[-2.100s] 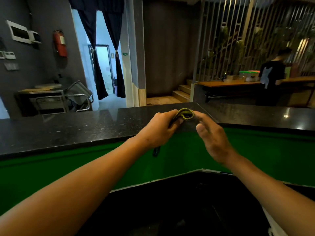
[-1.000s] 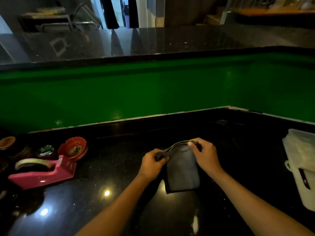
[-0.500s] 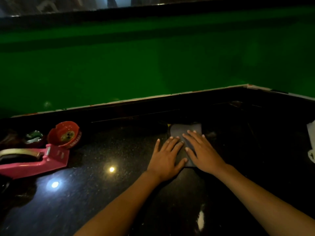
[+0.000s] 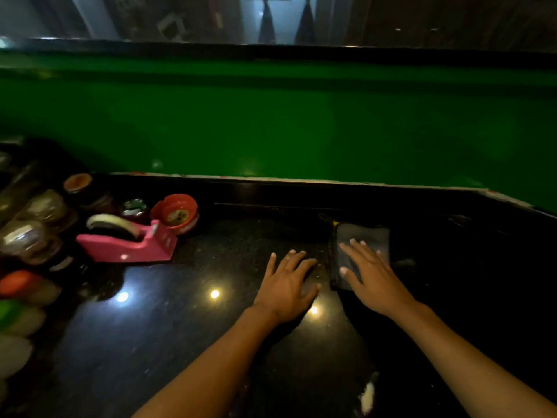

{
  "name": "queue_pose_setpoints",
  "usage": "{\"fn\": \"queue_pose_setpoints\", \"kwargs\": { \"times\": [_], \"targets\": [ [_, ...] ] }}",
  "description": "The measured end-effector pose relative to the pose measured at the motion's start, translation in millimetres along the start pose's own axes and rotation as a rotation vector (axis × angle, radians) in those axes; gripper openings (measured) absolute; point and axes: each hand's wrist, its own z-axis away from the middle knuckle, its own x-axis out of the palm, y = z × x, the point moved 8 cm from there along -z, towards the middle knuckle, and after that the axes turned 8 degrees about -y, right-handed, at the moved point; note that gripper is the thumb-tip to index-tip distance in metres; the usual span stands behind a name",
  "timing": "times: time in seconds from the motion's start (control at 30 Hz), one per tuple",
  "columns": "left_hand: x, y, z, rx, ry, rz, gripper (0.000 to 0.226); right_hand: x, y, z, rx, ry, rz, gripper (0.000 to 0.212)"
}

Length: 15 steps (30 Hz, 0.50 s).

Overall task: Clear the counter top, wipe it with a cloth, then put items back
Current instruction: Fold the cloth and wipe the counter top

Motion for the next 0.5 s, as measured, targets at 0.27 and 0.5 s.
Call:
{"fn": "queue_pose_setpoints", "kwargs": {
  "times": [0.27,0.5],
  "targets": [
    [-32.6,-106.3,138.7,-0.323,0.102,-0.019,0.053,44.9,-130.0,-3.8,-0.276,-0.138,-0.001,0.055],
    [-44.8,-176.9,245.4,-0.535,0.209,-0.023,0.066,99.6,-245.2,2.1,-0.480,-0.250,0.024,0.055]
  ]
}}
